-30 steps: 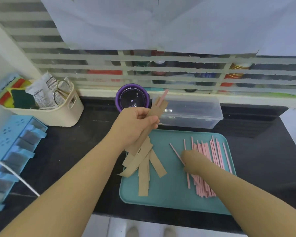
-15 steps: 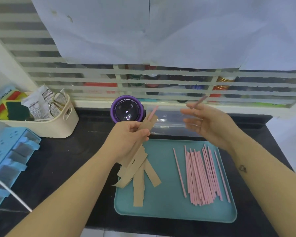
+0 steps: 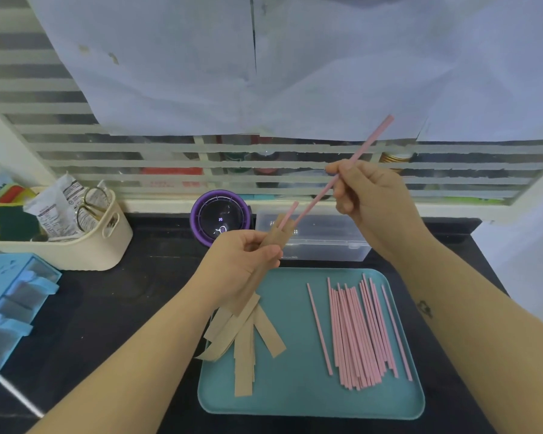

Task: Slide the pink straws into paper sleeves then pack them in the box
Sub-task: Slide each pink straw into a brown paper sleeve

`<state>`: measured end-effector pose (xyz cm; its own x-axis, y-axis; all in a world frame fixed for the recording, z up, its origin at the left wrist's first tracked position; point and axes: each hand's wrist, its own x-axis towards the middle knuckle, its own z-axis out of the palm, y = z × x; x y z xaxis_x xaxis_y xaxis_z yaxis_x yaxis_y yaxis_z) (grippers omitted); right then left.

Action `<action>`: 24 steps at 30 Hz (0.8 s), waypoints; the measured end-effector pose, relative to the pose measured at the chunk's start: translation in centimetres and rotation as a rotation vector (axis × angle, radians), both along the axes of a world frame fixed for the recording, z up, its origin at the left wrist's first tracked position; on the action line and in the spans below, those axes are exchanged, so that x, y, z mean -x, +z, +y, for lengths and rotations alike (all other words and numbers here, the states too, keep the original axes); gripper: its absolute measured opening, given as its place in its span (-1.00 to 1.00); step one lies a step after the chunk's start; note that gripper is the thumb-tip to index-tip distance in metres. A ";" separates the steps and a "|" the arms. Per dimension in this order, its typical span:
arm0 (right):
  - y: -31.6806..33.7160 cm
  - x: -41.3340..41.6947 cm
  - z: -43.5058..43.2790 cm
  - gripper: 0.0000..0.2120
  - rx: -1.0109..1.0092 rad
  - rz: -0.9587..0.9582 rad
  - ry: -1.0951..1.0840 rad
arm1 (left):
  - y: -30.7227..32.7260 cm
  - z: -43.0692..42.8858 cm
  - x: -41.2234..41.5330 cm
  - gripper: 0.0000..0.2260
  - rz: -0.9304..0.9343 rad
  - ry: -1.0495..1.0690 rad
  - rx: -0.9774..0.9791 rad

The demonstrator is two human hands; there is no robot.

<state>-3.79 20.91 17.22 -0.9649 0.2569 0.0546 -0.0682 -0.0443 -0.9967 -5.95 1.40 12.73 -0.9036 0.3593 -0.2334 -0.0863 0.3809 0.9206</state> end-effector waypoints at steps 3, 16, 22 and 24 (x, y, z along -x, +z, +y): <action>-0.2 0.2 0.1 -0.76 0.025 -0.025 -0.010 | 0.2 0.3 -0.2 -0.87 0.001 -0.024 -0.004; -2.3 -0.1 -0.5 -0.80 -0.216 -0.248 0.063 | 0.5 1.3 -0.9 -0.89 -0.056 -0.072 -0.069; -1.5 0.7 1.2 -0.67 -0.354 -0.029 -0.194 | 0.2 1.4 -0.9 -0.90 -0.089 -0.050 -0.084; -1.6 0.8 1.2 -0.71 -0.438 -0.006 -0.181 | 0.1 1.4 -0.9 -0.93 -0.102 -0.032 -0.102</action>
